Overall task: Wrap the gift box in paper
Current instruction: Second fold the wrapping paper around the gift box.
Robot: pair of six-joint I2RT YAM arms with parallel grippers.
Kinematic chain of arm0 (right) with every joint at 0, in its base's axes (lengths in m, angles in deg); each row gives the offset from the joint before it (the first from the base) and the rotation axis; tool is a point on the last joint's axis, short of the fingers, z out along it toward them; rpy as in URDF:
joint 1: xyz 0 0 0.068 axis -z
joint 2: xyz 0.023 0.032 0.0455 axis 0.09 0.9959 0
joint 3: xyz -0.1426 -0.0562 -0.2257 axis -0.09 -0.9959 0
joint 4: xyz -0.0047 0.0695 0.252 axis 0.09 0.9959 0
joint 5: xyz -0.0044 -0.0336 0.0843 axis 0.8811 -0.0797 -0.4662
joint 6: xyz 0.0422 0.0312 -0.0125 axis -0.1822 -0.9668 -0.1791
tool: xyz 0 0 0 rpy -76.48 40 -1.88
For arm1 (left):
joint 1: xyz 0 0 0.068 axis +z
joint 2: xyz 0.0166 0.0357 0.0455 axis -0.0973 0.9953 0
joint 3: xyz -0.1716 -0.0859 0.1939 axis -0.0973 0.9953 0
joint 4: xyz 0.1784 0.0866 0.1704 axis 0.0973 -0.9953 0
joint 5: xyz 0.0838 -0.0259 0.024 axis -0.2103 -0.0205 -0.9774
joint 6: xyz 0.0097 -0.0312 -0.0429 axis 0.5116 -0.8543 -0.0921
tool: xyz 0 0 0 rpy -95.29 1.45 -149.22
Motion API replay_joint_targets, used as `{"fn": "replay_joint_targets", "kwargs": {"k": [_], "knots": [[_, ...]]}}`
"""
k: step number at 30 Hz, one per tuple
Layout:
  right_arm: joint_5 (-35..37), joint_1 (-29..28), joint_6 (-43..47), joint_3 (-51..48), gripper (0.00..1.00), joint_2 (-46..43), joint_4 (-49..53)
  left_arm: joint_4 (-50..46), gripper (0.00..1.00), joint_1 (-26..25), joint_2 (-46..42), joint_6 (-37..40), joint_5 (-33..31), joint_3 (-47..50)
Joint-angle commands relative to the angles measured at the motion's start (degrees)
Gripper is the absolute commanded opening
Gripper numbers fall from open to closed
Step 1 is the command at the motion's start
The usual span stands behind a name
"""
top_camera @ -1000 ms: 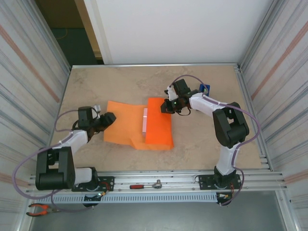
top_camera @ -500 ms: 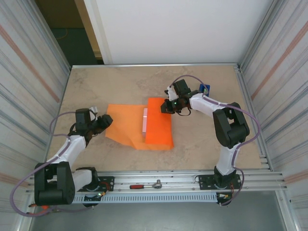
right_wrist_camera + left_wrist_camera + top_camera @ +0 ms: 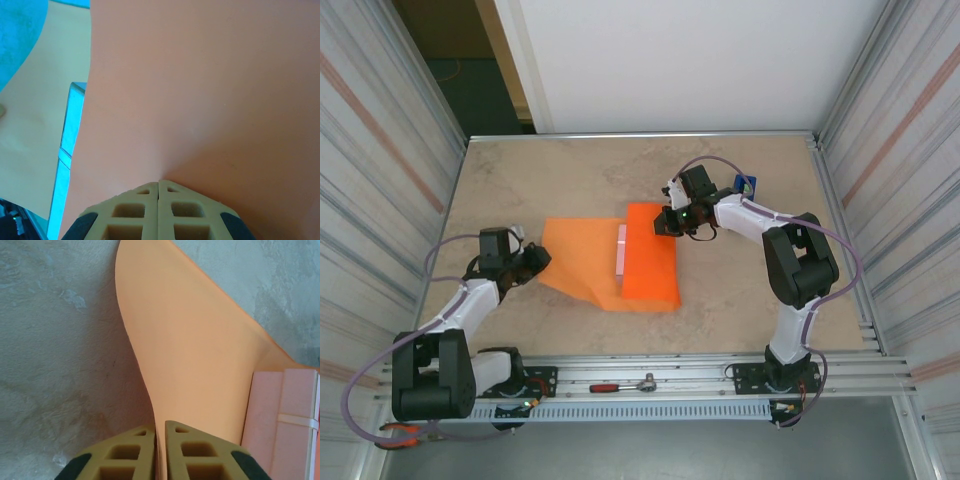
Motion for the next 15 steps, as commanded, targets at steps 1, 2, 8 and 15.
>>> {"fn": "replay_joint_targets", "kwargs": {"k": [1,2,8,15], "knots": [[3.5,-1.1,1.4,-3.2,0.0,3.9,3.8,-0.8,0.04,0.3,-1.2,1.5,0.1,-2.0],[3.5,-1.1,1.4,-3.3,0.0,3.9,3.8,-0.6,0.02,0.3,-1.4,1.6,0.3,-2.1],[3.5,-1.3,1.3,-3.5,0.0,3.8,3.6,1.5,0.0,-2.3,-6.7,1.4,1.6,-0.8],[3.6,-1.4,1.2,-3.6,0.0,3.8,3.6,1.6,0.0,-13.4,-15.3,0.9,-2.2,-0.5]]}}
